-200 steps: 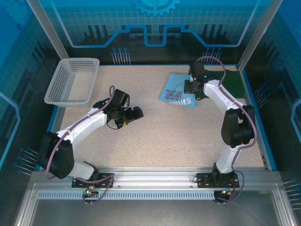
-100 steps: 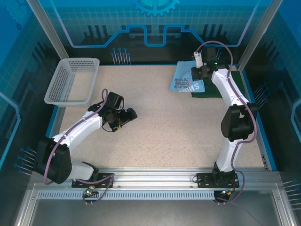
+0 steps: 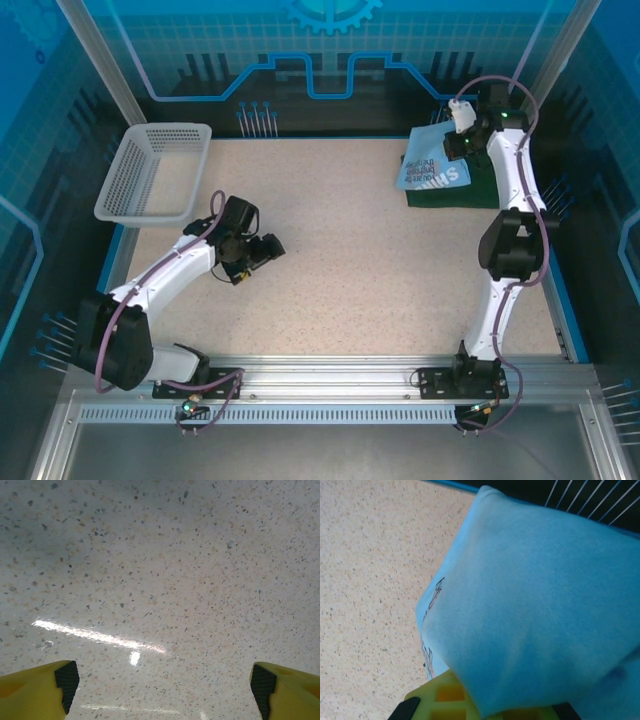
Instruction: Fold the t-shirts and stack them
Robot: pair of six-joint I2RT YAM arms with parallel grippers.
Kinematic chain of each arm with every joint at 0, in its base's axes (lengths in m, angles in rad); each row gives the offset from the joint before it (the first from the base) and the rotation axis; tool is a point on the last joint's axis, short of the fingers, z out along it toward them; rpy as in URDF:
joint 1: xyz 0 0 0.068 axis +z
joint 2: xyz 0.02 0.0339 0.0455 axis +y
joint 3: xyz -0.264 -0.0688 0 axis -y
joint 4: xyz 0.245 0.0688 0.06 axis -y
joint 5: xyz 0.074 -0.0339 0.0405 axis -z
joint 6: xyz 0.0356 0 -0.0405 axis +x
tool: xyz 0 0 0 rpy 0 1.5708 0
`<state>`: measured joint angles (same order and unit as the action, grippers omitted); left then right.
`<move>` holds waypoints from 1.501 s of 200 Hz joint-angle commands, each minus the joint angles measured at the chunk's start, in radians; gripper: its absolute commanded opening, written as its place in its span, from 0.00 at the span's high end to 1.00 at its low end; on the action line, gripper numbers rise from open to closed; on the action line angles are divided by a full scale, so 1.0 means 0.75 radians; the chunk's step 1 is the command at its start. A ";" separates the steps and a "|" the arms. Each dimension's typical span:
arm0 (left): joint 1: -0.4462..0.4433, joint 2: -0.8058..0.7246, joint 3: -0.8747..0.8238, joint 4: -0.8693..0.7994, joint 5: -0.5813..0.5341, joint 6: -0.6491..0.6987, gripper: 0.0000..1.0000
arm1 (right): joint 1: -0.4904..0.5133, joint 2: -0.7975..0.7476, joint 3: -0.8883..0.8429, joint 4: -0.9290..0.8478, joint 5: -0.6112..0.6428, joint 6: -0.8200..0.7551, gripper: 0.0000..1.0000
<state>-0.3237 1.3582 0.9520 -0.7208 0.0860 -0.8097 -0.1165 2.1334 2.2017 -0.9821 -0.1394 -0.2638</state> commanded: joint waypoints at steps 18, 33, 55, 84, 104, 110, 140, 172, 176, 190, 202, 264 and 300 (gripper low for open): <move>0.031 -0.004 0.119 -0.174 -0.061 0.059 0.09 | -0.111 0.060 0.066 -0.078 -0.214 -0.176 1.00; 0.038 0.010 0.154 -0.211 -0.068 0.071 0.09 | -0.139 0.130 0.147 -0.114 -0.218 -0.192 1.00; 0.045 0.035 0.214 -0.270 -0.081 0.089 0.09 | -0.147 0.223 0.249 -0.135 -0.169 -0.192 1.00; 0.049 0.072 0.291 -0.321 -0.092 0.114 0.09 | -0.166 0.352 0.342 -0.141 -0.093 -0.198 1.00; 0.051 0.097 0.327 -0.357 -0.096 0.124 0.09 | -0.183 0.430 0.403 -0.142 -0.071 -0.192 1.00; 0.051 0.101 0.334 -0.365 -0.096 0.126 0.09 | -0.186 0.448 0.418 -0.141 -0.068 -0.194 1.00; 0.053 0.134 0.383 -0.406 -0.102 0.147 0.09 | -0.215 0.530 0.513 -0.142 -0.086 -0.194 1.00; 0.056 0.188 0.427 -0.445 -0.098 0.166 0.09 | -0.226 0.583 0.553 -0.092 -0.099 -0.202 0.97; 0.055 0.192 0.430 -0.445 -0.095 0.169 0.09 | -0.226 0.590 0.557 -0.081 -0.099 -0.204 0.95; 0.055 0.208 0.442 -0.447 -0.092 0.172 0.09 | -0.226 0.614 0.572 -0.049 -0.082 -0.197 0.89; 0.055 0.223 0.456 -0.454 -0.090 0.177 0.09 | -0.227 0.630 0.576 -0.007 -0.050 -0.174 0.83; 0.055 0.263 0.482 -0.445 -0.066 0.160 0.09 | -0.243 0.655 0.612 0.114 0.088 0.055 0.40; 0.055 0.253 0.491 -0.401 -0.069 0.131 0.08 | -0.278 0.562 0.573 0.074 0.048 0.289 0.00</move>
<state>-0.2916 1.5421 1.2900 -1.0256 0.0299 -0.7013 -0.2901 2.6049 2.6461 -0.9276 -0.1043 -0.2005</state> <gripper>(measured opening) 0.914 0.981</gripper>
